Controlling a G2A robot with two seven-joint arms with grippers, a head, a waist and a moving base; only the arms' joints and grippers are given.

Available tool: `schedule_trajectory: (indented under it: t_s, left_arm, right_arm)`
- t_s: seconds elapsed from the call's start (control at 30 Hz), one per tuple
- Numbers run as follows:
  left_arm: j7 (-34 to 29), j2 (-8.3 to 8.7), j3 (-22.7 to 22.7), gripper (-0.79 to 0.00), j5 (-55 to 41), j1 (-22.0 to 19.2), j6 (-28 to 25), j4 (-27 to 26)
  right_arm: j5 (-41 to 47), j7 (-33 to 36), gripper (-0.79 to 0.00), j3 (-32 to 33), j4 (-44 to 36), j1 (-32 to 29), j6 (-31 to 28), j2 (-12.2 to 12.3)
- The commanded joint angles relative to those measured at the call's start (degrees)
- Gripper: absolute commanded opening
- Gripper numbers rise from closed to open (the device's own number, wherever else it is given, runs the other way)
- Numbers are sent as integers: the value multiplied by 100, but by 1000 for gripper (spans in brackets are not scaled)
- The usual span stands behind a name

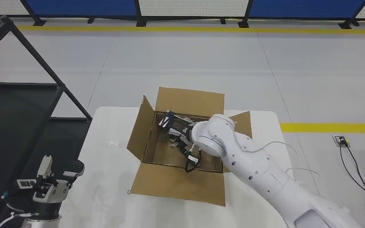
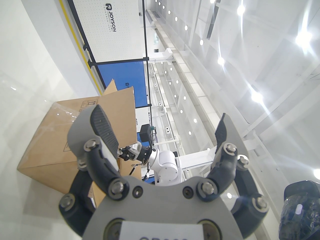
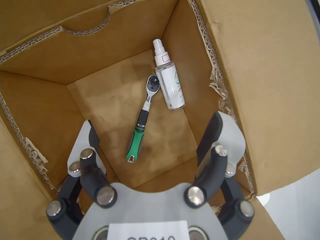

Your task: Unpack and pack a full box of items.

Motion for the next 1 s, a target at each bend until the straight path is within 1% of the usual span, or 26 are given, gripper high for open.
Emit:
schedule_trajectory:
  t_s: [0.0, 0.07, 0.13, 0.43, 0.5, 0.6, 0.97]
  left_arm:
    - [0, 0, 0, 0, 0, 0, 0, 0]
    - [0, 0, 0, 0, 0, 0, 0, 0]
    - [0, 0, 0, 0, 0, 0, 0, 0]
    - [0, 0, 0, 0, 0, 0, 0, 0]
    - [0, 0, 0, 0, 0, 0, 0, 0]
    - [0, 0, 0, 0, 0, 0, 0, 0]
    - [0, 0, 0, 0, 0, 0, 0, 0]
  right_arm:
    - [-38, -86, 0, -10, 62, -80, -16, -4]
    - [15, -30, 0, -74, 256, -62, -98, -61]
    - [73, 22, 0, -171, 525, 19, -29, -164]
    - [642, 238, 0, -699, 1934, 474, -36, -846]
    - [732, 190, 0, -768, 2264, 543, 31, -994]
    - [787, 128, 0, -856, 2701, 631, 322, -1214]
    - [781, 62, 0, -872, 2727, 585, 331, -1239]
